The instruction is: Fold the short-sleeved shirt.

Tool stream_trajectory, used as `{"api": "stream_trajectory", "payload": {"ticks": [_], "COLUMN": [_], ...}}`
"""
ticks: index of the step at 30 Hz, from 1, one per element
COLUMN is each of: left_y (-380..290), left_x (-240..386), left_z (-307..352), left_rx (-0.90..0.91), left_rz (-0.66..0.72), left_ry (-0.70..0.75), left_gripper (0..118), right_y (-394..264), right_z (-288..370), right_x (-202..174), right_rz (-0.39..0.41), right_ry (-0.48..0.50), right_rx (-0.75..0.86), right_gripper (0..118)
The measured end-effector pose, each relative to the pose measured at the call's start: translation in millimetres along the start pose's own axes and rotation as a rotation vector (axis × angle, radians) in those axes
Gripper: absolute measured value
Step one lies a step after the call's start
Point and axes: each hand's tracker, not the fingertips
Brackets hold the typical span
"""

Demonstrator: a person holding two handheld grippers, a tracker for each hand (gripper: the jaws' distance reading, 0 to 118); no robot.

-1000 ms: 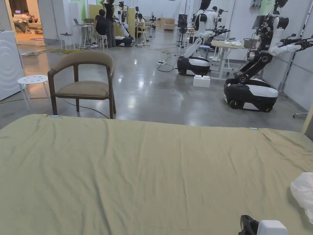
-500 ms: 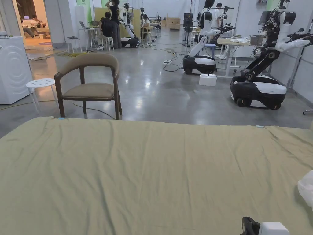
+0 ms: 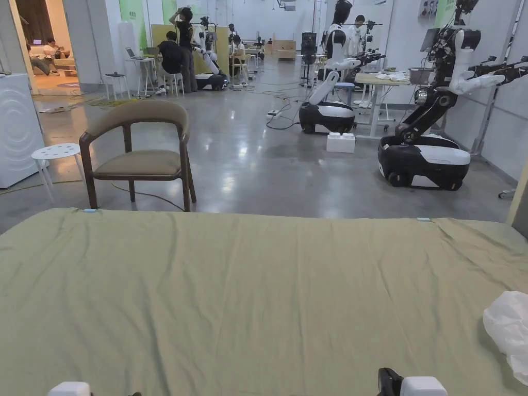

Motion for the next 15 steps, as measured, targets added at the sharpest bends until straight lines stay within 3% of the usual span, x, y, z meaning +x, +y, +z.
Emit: {"api": "stream_trajectory", "payload": {"ticks": [3, 5, 7, 9, 15], "left_y": [10.0, 18.6, 25.3, 28.7, 34.2], "left_x": [48.3, 69.4, 93.4, 102.3, 116.2], "left_z": [1.3, 2.9, 6.9, 6.3, 12.1], "left_rx": [0.132, 0.212, 0.258, 0.280, 0.299], "left_rz": [-0.085, -0.119, -0.131, -0.143, -0.105], "left_ry": [0.034, 0.048, 0.054, 0.076, 0.083], "left_gripper": [67, 55, 25, 6, 0], "right_y": [7.9, 13.7, 18.2, 22.9, 27.1], "right_z": [-2.0, -2.8, -2.5, -1.0, 2.5], "right_x": [-3.2, -4.6, -4.7, -5.3, -4.8], "right_rz": [0.005, -0.009, -0.031, -0.036, -0.035], "right_ry": [-0.014, -0.033, -0.048, -0.064, -0.081], "right_rx": [0.033, 0.060, 0.083, 0.102, 0.140], "right_gripper": [1, 1, 1, 1, 1]}}
